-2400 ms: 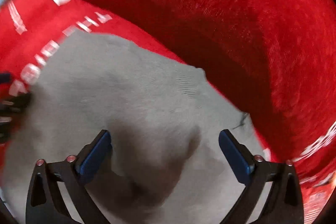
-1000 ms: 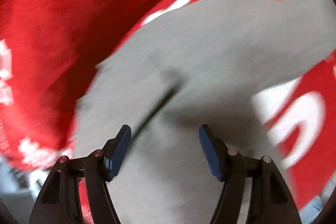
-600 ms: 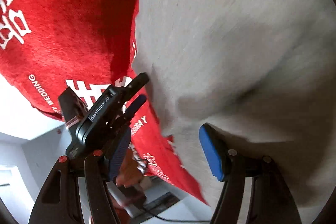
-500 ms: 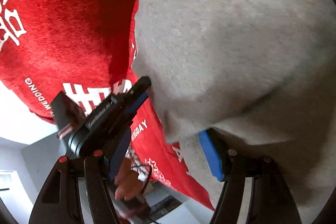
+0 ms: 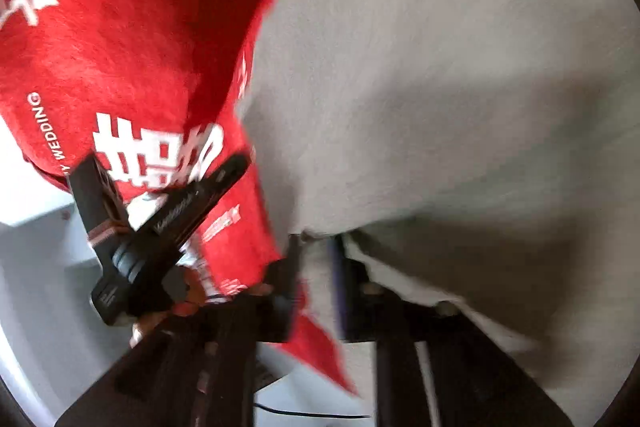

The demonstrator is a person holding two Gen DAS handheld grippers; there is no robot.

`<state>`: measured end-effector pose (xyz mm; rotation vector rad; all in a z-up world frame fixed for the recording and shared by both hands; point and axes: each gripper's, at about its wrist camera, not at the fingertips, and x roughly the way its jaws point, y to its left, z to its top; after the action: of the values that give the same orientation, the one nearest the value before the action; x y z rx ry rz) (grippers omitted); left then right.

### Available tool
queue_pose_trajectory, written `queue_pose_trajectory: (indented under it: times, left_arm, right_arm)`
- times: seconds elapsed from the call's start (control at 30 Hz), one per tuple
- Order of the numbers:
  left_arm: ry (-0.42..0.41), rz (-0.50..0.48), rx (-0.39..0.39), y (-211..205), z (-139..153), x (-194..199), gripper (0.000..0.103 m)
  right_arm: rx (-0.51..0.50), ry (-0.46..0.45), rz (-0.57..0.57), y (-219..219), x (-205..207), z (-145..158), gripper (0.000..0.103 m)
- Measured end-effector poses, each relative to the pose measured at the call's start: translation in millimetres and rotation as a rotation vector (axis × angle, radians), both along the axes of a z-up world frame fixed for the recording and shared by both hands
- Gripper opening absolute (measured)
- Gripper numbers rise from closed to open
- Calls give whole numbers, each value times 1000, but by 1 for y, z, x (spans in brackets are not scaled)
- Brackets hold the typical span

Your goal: Fold small clothes

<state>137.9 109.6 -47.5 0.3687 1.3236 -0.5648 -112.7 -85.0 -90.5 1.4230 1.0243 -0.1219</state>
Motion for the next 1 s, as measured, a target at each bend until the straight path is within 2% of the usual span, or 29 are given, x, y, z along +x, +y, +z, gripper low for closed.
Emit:
queue_pose_trajectory:
  times: [0.03, 0.13, 0.17, 0.23, 0.27, 0.3, 0.33, 0.37, 0.47, 0.5, 0.6, 0.63, 0.67, 0.73, 0.77, 0.83, 0.87, 0.9, 1.0]
  left_arm:
    - [-7, -2, -7, 1, 4, -4, 15]
    - [-1, -26, -8, -2, 8, -17, 16]
    - [2, -32, -6, -4, 6, -21, 16]
    - [-1, -38, 10, -9, 3, -28, 16]
    - [1, -37, 19, -13, 0, -30, 16]
    - [11, -32, 25, -14, -4, -34, 16]
    - [12, -29, 29, -16, -6, -34, 16]
    - [7, -28, 36, -15, -8, -37, 16]
    - [-28, -41, 44, -14, -10, -46, 16]
    - [-31, -47, 51, -13, -11, -48, 16]
    - [-28, -50, 69, -17, -8, -50, 16]
    - [-25, -47, 73, -18, -5, -53, 16]
    - [-24, -43, 76, -18, -3, -54, 16]
    - [-30, -40, 76, -17, 4, -59, 16]
    - [-33, -41, 72, -16, 7, -63, 16]
    - [-25, -45, 62, -15, 12, -70, 16]
    - [-17, -49, 59, -14, 14, -76, 16]
    - [-12, -54, 60, -14, 15, -77, 16]
    - [4, -86, 79, -17, 20, -94, 16]
  right_arm:
    - [-83, 26, -42, -22, -22, 12, 62]
    - [-255, 130, -158, -69, -65, 29, 64]
    - [-279, 161, -222, -89, -82, 32, 64]
    - [-263, 190, -321, -118, -105, 29, 63]
    - [-253, 192, -355, -129, -111, 28, 58]
    - [-254, 188, -372, -138, -115, 28, 34]
    - [-270, 187, -370, -146, -115, 28, 16]
    - [-295, 201, -352, -151, -113, 28, 8]
    - [-327, 292, -300, -154, -112, 21, 7]
    - [-306, 282, -317, -158, -132, 17, 5]
    - [-331, 326, -347, -154, -150, 24, 5]
    - [-325, 320, -350, -152, -152, 25, 6]
    - [-310, 309, -348, -150, -149, 28, 11]
    - [-295, 292, -335, -145, -161, 34, 11]
    - [-296, 284, -322, -143, -171, 38, 14]
    - [-296, 273, -302, -132, -181, 44, 34]
    - [-292, 269, -297, -126, -183, 46, 55]
    - [-288, 266, -295, -118, -179, 46, 64]
    - [-268, 258, -286, -98, -189, 48, 64]
